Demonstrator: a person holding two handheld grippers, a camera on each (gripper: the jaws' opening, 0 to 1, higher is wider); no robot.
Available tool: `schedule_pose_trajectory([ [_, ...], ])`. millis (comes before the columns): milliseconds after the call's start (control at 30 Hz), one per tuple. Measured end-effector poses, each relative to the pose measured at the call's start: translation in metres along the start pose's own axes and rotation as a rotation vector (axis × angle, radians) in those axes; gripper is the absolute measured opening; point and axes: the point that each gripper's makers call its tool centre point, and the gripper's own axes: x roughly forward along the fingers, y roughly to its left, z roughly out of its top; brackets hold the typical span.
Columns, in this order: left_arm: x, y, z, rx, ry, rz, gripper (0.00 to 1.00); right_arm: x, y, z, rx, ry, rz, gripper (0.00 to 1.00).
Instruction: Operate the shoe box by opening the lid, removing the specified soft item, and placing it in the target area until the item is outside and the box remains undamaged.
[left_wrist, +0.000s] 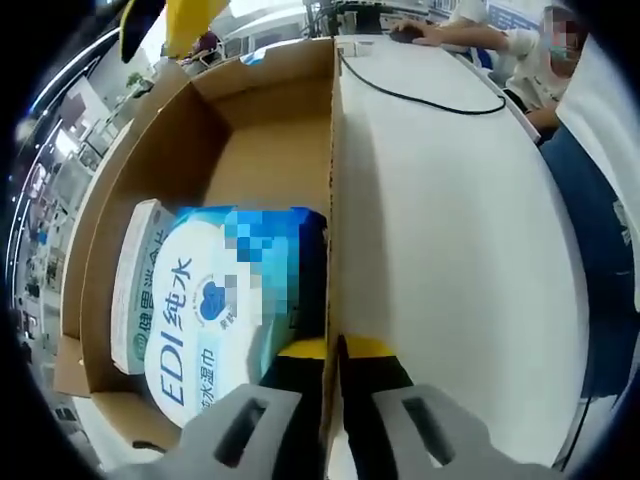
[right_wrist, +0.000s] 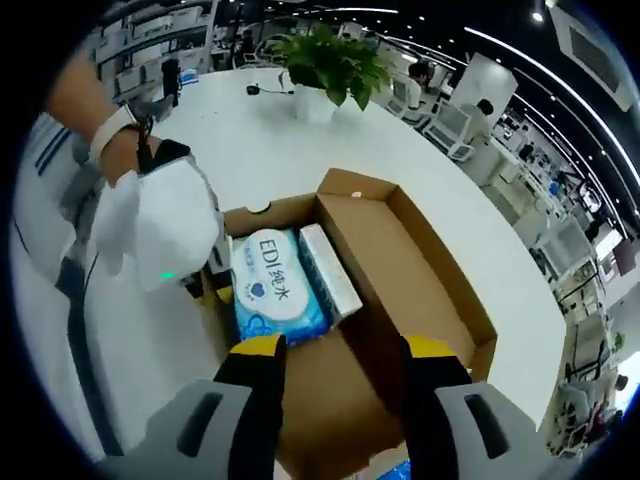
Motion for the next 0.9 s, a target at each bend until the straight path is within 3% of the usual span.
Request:
schedule_pose_trajectory([
  [433, 0.000, 0.000, -0.001, -0.003, -0.004, -0.002, 0.02, 0.048, 0.006, 0.012, -0.076, 0.052, 0.056, 0.42],
  [600, 0.000, 0.000, -0.001, -0.002, -0.005, -0.004, 0.02, 0.065, 0.008, 0.015, -0.191, 0.071, 0.046, 0.37],
  [800, 0.000, 0.000, 0.001, 0.002, -0.008, -0.002, 0.02, 0.079, 0.012, 0.015, -0.246, 0.077, 0.058, 0.29],
  [900, 0.000, 0.000, 0.001, 0.001, -0.007, -0.002, 0.02, 0.086, 0.013, 0.014, -0.280, 0.087, 0.055, 0.30],
])
